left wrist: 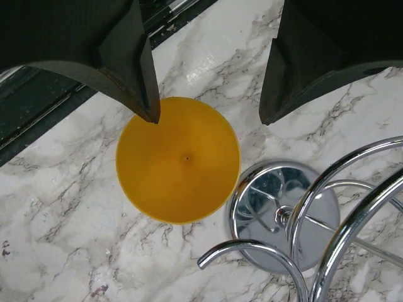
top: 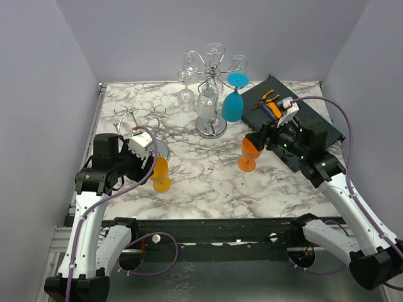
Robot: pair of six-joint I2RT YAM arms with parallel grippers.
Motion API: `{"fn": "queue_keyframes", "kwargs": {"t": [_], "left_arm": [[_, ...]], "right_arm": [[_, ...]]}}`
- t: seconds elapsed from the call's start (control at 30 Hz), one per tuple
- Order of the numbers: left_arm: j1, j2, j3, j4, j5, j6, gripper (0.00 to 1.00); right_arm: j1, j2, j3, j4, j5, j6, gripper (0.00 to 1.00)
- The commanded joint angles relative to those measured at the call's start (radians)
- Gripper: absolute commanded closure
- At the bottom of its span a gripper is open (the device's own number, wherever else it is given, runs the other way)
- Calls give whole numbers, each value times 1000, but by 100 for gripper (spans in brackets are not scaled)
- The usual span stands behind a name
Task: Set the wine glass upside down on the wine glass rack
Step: Pick up the wine glass at the center of the board.
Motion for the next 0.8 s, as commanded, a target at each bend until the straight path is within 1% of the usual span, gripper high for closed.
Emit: {"fn": "queue_keyframes", "kwargs": {"t": [0.0, 0.1, 0.23, 0.33, 0.43, 0.5, 0.63, 0.73, 0.77], "left_arm": [[-4, 6, -43, 59, -38, 60, 32], [-3, 22, -67, 85, -45, 69, 35], [-4, 35, -94, 112, -31, 82, 43], [-4, 34, -121, 114, -26, 109, 55], [-4, 13, -145, 113, -24, 149, 72], [-4, -11, -153, 103, -8, 181, 78], [-4, -69, -144, 51, 75, 252, 88], [-4, -124, -144, 27, 136, 304, 99], [-4, -138, -141, 23, 155, 319, 100]], "right_arm": [[4, 0, 9, -10, -26, 11, 36], [4, -1, 0, -1, -34, 20, 37], [3, 0, -6, 3, -39, 25, 38], [3, -5, -10, 1, -34, 24, 38], [4, -2, -3, -2, -37, 17, 39], [4, 4, 3, -1, -42, 14, 39], [4, 26, 24, 1, -62, 8, 39], [4, 45, 40, 7, -85, 9, 39], [3, 51, 45, 7, -90, 9, 39]]}}
